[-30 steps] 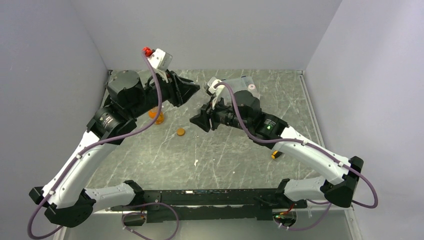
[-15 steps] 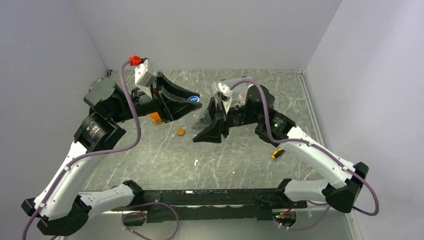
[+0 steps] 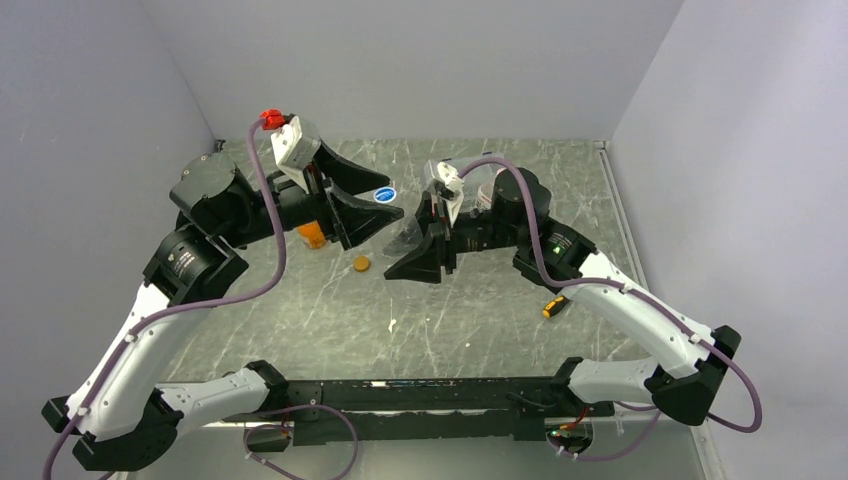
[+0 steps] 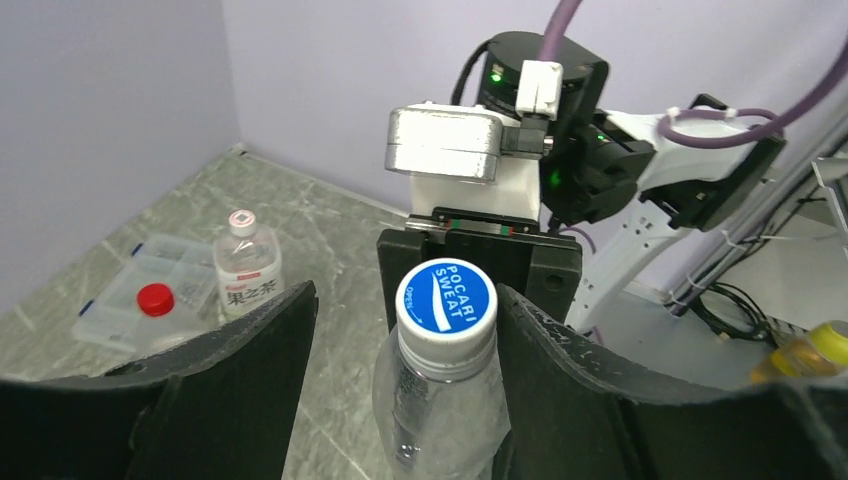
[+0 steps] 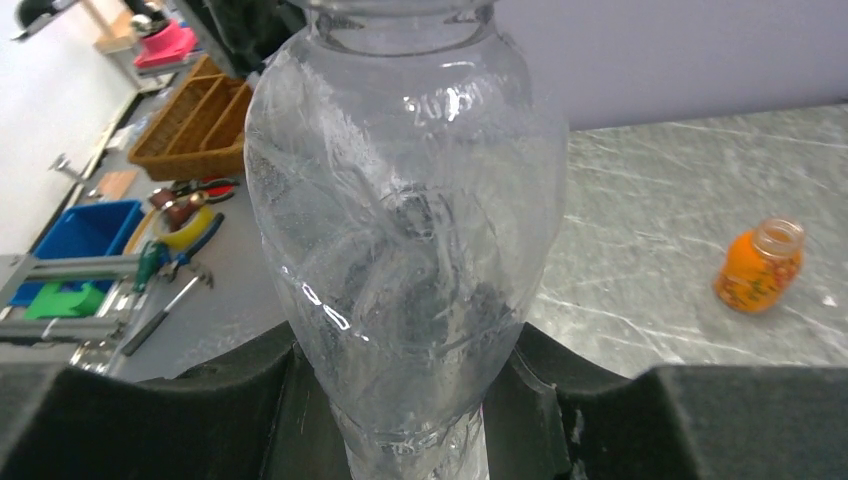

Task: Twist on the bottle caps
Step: Place the plastic bottle at the center of the board.

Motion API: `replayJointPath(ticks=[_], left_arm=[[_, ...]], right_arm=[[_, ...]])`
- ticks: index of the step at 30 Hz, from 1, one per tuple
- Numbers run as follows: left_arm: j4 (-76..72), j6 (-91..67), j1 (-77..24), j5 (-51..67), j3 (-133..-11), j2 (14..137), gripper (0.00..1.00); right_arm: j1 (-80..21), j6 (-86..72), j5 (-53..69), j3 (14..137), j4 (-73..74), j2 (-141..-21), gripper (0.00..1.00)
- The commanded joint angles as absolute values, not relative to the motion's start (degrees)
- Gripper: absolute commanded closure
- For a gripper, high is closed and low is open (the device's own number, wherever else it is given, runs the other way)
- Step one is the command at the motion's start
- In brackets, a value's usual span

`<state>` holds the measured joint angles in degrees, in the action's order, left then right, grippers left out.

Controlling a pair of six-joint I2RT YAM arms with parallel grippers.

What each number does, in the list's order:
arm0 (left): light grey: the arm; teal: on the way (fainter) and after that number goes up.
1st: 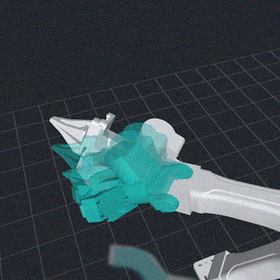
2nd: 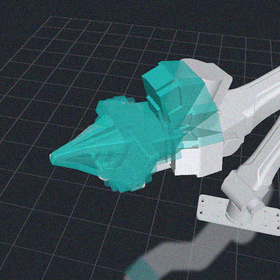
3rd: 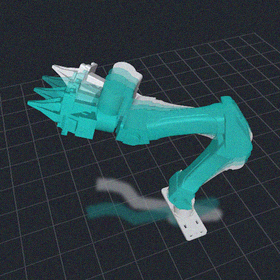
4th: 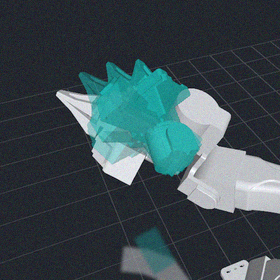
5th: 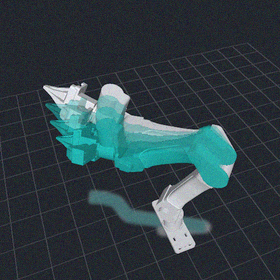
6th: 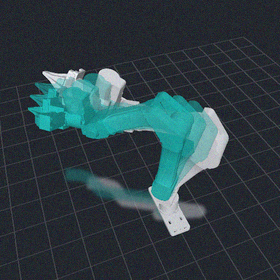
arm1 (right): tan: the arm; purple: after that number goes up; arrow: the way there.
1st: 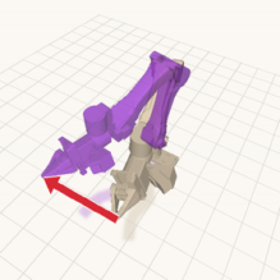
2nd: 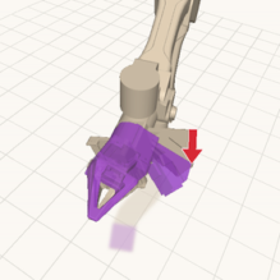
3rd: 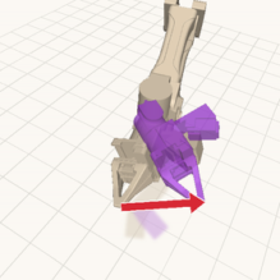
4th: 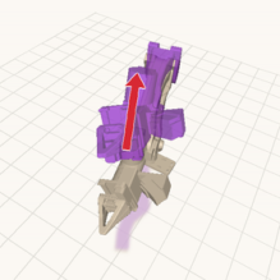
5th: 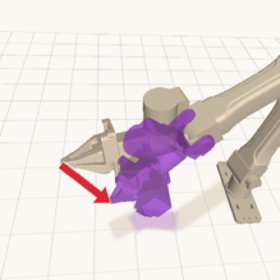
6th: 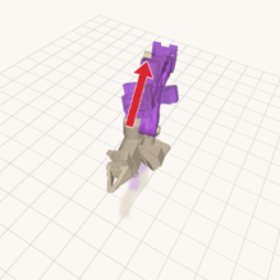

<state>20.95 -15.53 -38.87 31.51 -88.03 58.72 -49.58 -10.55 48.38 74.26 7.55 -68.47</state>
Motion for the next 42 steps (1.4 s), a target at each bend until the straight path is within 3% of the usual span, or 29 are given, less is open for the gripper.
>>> replayJointPath(ticks=[1, 9, 13, 17, 20, 23, 25, 29, 33, 35, 42], left_arm=[[23.3, -13.2, -38.94, 25.22, -91.08, 59.08, 0.33], [24.01, -13.19, -38.93, 25.78, -90.51, 59.51, 0.47], [25.65, -12.49, -38.94, 25.07, -90.48, 60.17, 0.45], [24.94, -12.2, -38.94, 25.44, -88.95, 60.18, 0.51], [24.97, -11.71, -38.94, 25.08, -88.18, 60.58, 0.64], [24.09, -11.37, -38.94, 23.86, -86.68, 60.45, 0.87], [22.87, -11.34, -38.94, 21.45, -85.03, 60.07, 0.99], [19.92, -10.64, -38.92, 15.74, -81.59, 59.11, 1.0], [17.34, -8.96, -38.88, 8.02, -78.86, 58.18, 1.0], [16.49, -7.74, -38.93, 4.67, -77.69, 58.12, 1.0], [4.84, -4.41, -38.92, -6.21, -70.29, 61.57, 1.0]], right_arm=[[-50.0, -8.37, 42.26, 75.77, 7.67, -67.83, 1.0], [-50.19, -8.09, 39.03, 75.81, 7.86, -68.24, 1.0], [-50.27, -8.25, 37.16, 75.14, 7.51, -67.92, 1.0], [-50.27, -8.31, 36.1, 74.63, 7.18, -67.94, 1.0], [-50.27, -8.18, 34.74, 74.47, 7.38, -68.11, 1.0], [-50.27, -8.13, 31.96, 73.91, 7.64, -68.23, 0.99], [-50.27, -8.41, 28.84, 73.1, 7.36, -68.12, 0.92], [-50.27, -9.76, 20.33, 71.37, 7.81, -68.27, 0.43], [-50.27, -11.52, 13.0, 69.05, 8.14, -66.86, 0.05], [-50.11, -12.15, 9.95, 68.02, 8.59, -65.11, 0.0], [-50.1, -16.17, -5.4, 64.96, 12.29, -58.74, 0.0]])
